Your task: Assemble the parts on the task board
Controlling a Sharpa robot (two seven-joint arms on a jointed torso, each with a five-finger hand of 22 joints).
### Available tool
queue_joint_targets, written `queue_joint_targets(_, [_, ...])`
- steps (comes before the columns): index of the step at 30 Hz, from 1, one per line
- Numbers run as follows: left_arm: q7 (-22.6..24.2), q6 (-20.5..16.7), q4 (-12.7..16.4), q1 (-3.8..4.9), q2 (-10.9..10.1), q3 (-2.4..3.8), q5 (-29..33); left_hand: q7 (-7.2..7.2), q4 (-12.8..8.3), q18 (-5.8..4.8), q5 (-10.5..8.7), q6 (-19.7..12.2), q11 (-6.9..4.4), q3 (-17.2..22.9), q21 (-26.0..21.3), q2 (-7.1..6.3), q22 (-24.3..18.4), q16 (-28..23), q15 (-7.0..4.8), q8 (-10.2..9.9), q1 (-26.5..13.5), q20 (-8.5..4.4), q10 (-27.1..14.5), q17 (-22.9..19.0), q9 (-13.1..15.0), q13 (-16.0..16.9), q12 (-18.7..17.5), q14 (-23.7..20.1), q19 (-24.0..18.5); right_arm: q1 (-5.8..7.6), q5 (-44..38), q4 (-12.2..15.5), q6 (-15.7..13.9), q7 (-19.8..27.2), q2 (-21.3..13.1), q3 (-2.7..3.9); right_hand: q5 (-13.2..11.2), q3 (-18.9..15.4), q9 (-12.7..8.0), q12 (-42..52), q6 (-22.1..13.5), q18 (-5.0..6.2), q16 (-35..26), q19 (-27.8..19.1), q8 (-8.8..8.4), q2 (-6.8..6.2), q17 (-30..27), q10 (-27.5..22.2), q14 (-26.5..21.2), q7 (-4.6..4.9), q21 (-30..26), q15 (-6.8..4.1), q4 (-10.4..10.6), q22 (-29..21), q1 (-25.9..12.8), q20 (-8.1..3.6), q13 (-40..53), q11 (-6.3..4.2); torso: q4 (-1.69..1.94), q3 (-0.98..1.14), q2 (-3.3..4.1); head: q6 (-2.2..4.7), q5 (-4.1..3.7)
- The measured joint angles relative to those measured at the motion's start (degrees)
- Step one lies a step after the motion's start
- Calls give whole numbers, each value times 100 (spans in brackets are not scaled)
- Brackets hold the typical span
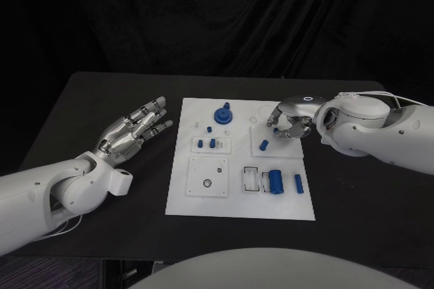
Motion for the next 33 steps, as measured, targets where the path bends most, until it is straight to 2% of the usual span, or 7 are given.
queue_joint_targets(11, [4, 35, -13, 0, 15, 0, 4, 0, -16, 13, 66, 0, 50, -16, 32, 16, 78, 23, 63, 0, 105, 78, 50, 28, 0, 6, 56, 63, 78, -66, -4, -116, -4, 0, 37, 14, 70, 138, 110, 54, 185, 1, 24, 0, 85, 0, -61, 183, -17, 15, 33, -17, -46, 0, -1, 0, -38, -20, -12, -13, 16, 0, 7])
queue_joint_targets(12, [5, 39, -15, 0, 15, 0, 5, 0, -16, 52, 66, 0, 50, -16, 32, 16, 78, 23, 72, 0, 105, 88, 50, 28, 1, 6, 55, 73, 89, -68, -4, -123, -8, 1, 40, 15, 70, 152, 121, 68, 220, 1, 24, 0, 110, 0, -61, 183, -17, 21, 33, -16, -59, -1, -1, 0, -38, -20, -13, -14, 16, 0, 3])
queue_joint_targets(21, [7, 61, -49, -2, 42, 0, 7, 0, -16, 51, 136, 0, 71, -16, 33, 14, 100, 23, 102, 0, 223, 130, 29, 34, -5, 6, 55, 103, 130, -96, -7, -178, -99, 31, 56, 18, 69, 241, 344, 140, 445, 1, 24, 0, 285, 0, -114, 404, -33, 24, 55, -33, -117, -1, -1, 0, -89, -48, -13, -27, 14, 0, -12])
queue_joint_targets(27, [8, 78, -85, -4, 78, 0, 8, 0, -16, 50, 160, 0, 71, -16, 56, 36, 109, 45, 123, 0, 246, 150, 29, 39, -5, 6, 55, 123, 150, -118, -8, -210, -180, 68, 61, 15, -33, 308, 648, 230, 649, -6, 114, 55, 502, 27, -106, 690, 11, 41, 201, -83, -184, -1, 26, -55, -106, -140, -14, -33, 12, 0, -2])
queue_joint_targets(28, [8, 82, -93, -4, 84, 0, 9, 0, -16, 50, 160, 0, 71, -16, 56, 36, 109, 45, 135, 0, 246, 166, 29, 39, -5, 6, 55, 111, 134, -120, -8, -211, -193, 76, 63, 15, -54, 318, 706, 264, 664, -70, 133, 75, 536, 46, -101, 773, 18, 43, 245, -109, -204, -1, 46, -75, -113, -156, -15, -33, 12, 0, 7])
queue_joint_targets(30, [9, 93, -108, -4, 98, 0, 9, 0, -1, 50, 160, 0, 71, -30, 56, 36, 120, 45, 164, 0, 246, 191, 29, 39, -5, 5, 55, 122, 151, -130, -8, -213, -220, 89, 67, 12, -70, 282, 870, 365, 732, -89, 157, 123, 644, 76, -84, 1012, 55, 65, 346, -158, -267, -1, 76, -123, -88, -231, -16, -35, 12, 0, 12])
queue_joint_targets(33, [9, 102, -125, -7, 107, 0, 9, 0, 0, 50, 160, 0, 71, -32, 56, 36, 136, 45, 164, 0, 246, 212, 29, 39, -5, 5, 55, 122, 172, -136, -8, -217, -247, 105, 67, 9, -96, 280, 870, 407, 794, -89, 157, 139, 774, 98, -88, 1167, 62, 78, 385, -205, -334, -1, 99, -184, -75, -310, -19, -38, 12, 0, 20])
